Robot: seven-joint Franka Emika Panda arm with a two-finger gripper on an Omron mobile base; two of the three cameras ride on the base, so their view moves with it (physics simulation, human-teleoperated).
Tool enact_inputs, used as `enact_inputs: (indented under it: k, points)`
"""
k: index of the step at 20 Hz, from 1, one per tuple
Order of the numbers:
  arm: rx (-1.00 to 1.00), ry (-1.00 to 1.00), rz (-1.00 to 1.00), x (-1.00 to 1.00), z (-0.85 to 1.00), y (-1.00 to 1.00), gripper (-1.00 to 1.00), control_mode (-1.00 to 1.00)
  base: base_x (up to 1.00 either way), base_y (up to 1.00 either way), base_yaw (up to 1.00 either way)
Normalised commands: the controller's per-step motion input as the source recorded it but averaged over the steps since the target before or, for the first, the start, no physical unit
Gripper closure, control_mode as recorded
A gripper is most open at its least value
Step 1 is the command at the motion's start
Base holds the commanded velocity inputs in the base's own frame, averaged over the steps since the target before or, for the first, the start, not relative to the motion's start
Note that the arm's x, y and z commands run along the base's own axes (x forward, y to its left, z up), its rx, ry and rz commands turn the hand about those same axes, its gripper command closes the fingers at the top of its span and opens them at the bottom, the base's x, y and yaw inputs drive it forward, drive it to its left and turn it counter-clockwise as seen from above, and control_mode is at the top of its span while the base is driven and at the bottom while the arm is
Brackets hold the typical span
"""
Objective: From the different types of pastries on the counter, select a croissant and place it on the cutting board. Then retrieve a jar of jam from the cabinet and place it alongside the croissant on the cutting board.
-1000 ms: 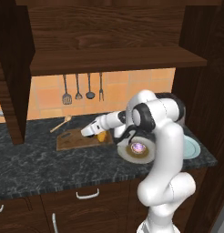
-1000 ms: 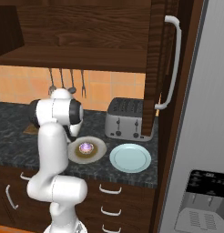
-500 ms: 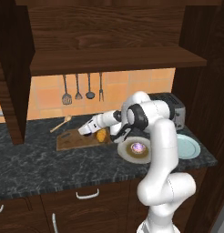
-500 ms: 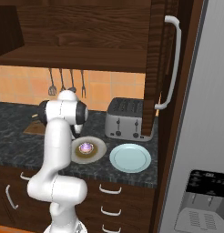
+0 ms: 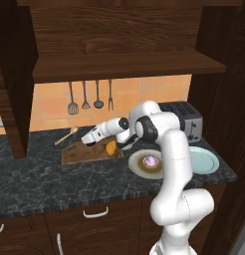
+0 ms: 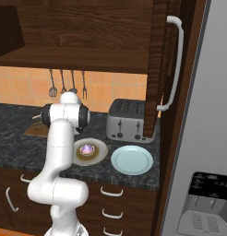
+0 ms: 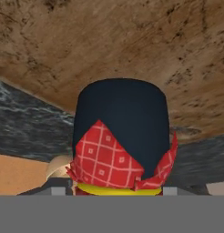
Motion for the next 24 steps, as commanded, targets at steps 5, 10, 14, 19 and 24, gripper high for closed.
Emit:
enact_inputs:
  k: [5,10,14,19,24]
  points:
    - [0.0,0.0,0.0,0.0,0.0,0.0,-1.0,-1.0,0.0,0.0,0.0]
    - [0.0,0.0,0.0,0.0,0.0,0.0,-1.0,-1.0,0.0,0.0,0.0]
    - [0.02,-0.01,0.0,-0.1,0.01,0.0,-1.0,-1.0,0.0,0.0,0.0]
    - [0.0,-0.05,0.0,-0.45,0.0,0.0,-1.0,-1.0,0.0,0.0,0.0]
    - [0.03,-0.18,0.0,-0.99,0.07,0.0,-1.0,-1.0,0.0,0.0,0.0]
